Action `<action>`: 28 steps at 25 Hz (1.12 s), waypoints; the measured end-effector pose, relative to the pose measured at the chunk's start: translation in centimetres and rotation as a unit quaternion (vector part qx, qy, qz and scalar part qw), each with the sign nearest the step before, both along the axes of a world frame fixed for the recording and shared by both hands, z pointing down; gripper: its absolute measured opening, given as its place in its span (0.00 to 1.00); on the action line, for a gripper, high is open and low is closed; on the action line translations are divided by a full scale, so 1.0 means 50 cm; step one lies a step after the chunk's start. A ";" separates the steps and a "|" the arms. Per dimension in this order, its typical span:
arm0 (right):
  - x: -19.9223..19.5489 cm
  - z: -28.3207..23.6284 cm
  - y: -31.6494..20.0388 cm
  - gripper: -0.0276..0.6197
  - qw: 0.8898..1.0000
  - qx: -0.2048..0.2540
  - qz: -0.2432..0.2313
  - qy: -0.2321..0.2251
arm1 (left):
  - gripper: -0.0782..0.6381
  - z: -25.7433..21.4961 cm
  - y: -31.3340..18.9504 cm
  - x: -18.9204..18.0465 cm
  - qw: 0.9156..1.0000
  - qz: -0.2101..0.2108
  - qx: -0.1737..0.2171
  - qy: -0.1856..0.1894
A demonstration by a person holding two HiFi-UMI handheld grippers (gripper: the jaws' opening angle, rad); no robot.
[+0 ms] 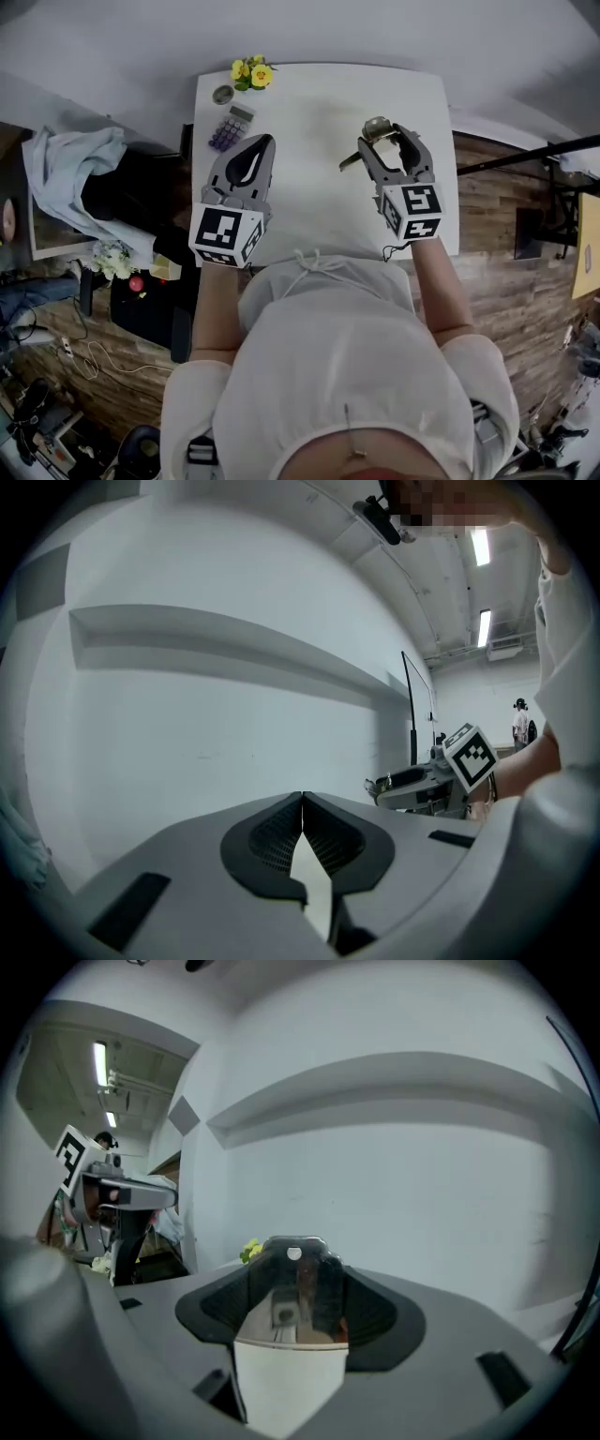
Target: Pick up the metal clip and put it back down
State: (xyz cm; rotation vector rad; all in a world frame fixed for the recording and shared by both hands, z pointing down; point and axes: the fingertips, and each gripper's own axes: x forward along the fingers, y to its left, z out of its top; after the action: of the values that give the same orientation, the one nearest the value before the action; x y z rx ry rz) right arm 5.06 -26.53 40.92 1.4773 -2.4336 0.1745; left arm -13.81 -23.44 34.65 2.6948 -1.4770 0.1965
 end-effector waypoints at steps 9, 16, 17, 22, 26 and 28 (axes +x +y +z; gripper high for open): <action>0.028 -0.152 0.032 0.50 0.994 0.103 -0.003 -0.031 | 0.13 -0.038 -0.003 0.010 1.000 -0.001 0.016 -0.009; 0.034 -0.177 0.039 0.50 0.991 0.133 -0.003 -0.031 | 0.13 -0.039 -0.005 0.025 1.000 0.005 0.016 -0.013; 0.034 -0.172 0.038 0.50 0.991 0.128 -0.004 -0.032 | 0.13 -0.037 -0.004 0.029 1.000 0.007 0.014 -0.013; 0.031 -0.138 0.028 0.50 0.994 0.100 -0.006 -0.033 | 0.13 -0.029 0.004 0.040 1.000 0.011 0.009 -0.010; 0.021 -0.085 0.010 0.50 0.997 0.068 -0.005 -0.022 | 0.13 -0.006 0.005 0.037 1.000 0.010 -0.004 -0.008; 0.012 -0.052 0.002 0.50 0.999 0.047 -0.004 -0.017 | 0.13 0.014 0.008 0.036 1.000 0.011 -0.015 -0.007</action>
State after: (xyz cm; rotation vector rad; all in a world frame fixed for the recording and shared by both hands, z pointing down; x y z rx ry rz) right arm 5.66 -26.41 38.31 1.5162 -2.5061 0.0862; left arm -12.03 -23.04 35.34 2.6920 -1.4365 0.2378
